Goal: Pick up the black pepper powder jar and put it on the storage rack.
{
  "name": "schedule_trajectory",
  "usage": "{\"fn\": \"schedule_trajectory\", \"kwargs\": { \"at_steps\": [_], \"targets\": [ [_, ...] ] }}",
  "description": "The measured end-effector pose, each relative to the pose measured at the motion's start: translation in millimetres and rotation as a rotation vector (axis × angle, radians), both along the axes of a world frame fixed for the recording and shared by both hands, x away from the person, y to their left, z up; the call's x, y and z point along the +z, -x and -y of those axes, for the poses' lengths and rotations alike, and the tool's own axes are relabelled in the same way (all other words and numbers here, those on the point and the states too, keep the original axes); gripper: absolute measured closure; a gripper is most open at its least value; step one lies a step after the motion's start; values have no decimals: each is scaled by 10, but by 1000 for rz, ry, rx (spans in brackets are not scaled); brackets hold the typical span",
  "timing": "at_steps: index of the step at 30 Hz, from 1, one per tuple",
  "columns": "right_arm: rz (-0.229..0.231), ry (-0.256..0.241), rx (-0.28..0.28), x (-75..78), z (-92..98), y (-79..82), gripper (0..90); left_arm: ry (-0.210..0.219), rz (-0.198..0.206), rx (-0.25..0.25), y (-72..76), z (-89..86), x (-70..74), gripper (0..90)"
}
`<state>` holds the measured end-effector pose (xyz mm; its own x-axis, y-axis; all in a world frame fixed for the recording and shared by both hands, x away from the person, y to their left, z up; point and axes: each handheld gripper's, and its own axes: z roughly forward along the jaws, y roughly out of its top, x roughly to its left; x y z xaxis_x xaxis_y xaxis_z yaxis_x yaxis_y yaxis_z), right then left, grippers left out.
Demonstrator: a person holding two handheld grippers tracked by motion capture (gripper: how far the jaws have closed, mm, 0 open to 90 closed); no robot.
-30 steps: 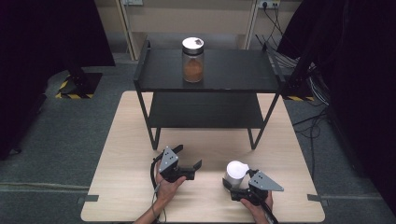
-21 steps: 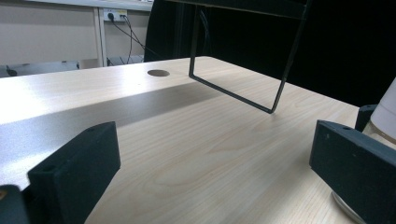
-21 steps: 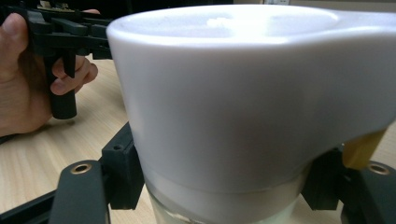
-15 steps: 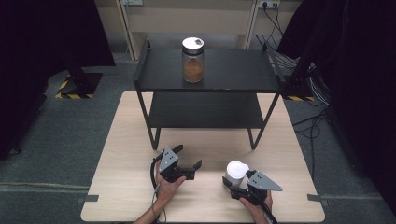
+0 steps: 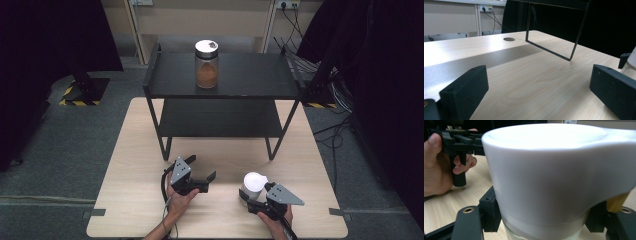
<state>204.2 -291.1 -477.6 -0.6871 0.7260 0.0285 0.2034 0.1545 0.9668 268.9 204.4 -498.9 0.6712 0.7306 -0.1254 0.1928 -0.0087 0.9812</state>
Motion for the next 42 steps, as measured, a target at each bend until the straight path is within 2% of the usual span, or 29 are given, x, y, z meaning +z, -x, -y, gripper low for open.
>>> {"fn": "schedule_trajectory", "kwargs": {
  "at_steps": [15,24,31,42],
  "targets": [
    [22,-44,-5,113,73,34,308,1,0,-1,-1,-2,-1,14],
    [42,-41,-6,212,74,25,309,0,0,-2,-2,-3,-1,14],
    [41,-39,11,321,67,9,309,1,-1,-2,-4,-4,-1,14],
    [49,-47,28,573,87,-39,309,-1,-1,0,-2,-3,0,14]
  ]
}}
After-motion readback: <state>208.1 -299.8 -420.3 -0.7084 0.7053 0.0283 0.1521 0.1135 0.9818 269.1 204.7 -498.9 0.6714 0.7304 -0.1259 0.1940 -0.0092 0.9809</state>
